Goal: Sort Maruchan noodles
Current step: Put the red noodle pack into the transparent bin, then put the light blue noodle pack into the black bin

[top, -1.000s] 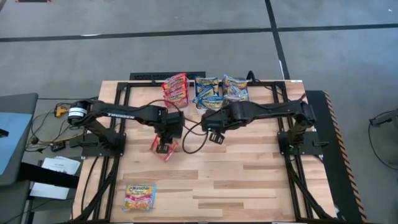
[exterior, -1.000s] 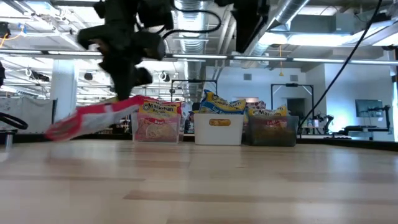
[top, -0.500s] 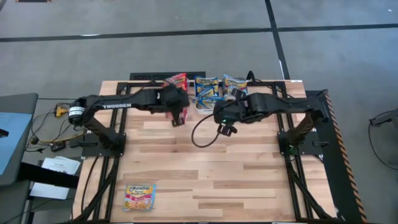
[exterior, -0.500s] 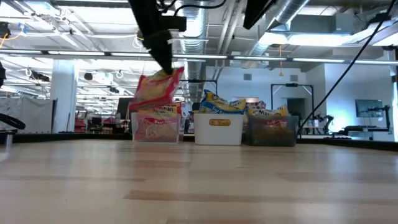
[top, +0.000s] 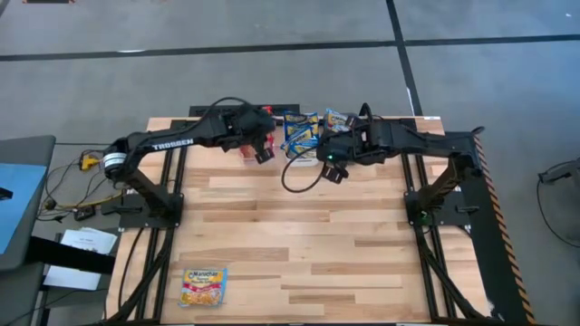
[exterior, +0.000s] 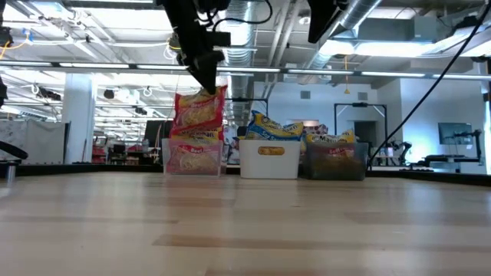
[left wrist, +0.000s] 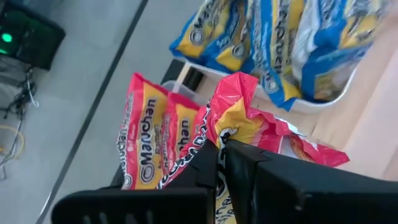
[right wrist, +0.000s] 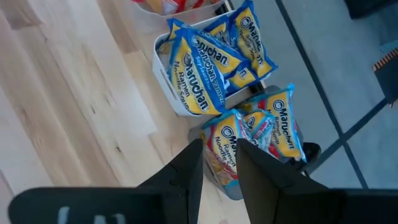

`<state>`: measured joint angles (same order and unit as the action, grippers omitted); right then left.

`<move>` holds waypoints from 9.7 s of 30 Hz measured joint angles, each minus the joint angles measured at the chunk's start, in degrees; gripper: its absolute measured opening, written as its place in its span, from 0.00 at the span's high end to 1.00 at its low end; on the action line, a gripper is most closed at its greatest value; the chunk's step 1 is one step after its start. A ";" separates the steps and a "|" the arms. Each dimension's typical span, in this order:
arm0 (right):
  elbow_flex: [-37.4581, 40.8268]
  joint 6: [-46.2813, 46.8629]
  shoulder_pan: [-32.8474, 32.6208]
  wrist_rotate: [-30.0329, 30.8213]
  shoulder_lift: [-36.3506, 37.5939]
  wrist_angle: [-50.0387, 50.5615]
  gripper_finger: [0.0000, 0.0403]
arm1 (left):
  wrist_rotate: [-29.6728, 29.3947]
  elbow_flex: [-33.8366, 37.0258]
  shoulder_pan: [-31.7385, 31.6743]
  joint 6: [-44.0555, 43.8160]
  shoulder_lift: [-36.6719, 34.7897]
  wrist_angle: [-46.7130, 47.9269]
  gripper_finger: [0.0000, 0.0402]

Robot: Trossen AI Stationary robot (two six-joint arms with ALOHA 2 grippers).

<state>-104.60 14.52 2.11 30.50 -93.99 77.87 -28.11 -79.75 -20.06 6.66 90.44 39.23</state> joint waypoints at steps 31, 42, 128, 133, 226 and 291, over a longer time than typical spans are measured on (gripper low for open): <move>0.00 0.44 0.24 -0.44 -0.05 1.68 0.70 | -6.77 0.52 -2.52 -9.49 3.47 2.06 1.00; 0.00 0.50 0.24 -0.48 -0.05 1.78 0.70 | 1.82 0.52 -6.12 -11.87 3.47 2.85 0.97; 0.02 0.04 0.22 -0.61 -0.08 1.44 0.70 | 31.57 0.48 -11.46 -7.92 9.82 -14.74 0.78; 0.02 0.04 0.22 -0.61 -0.08 1.41 0.70 | 27.99 0.55 -11.34 -7.00 9.96 -9.04 0.78; 0.02 6.43 -4.57 -11.04 -0.08 1.41 0.70 | 26.32 6.82 6.66 -21.15 -21.40 22.19 0.78; 0.02 21.51 -16.39 -15.82 -0.08 -0.71 0.50 | 15.88 6.91 69.68 -71.39 -14.13 27.68 0.57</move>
<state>-104.57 36.03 -14.28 14.68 -94.06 77.17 -12.23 -72.84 49.61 -64.73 76.31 66.92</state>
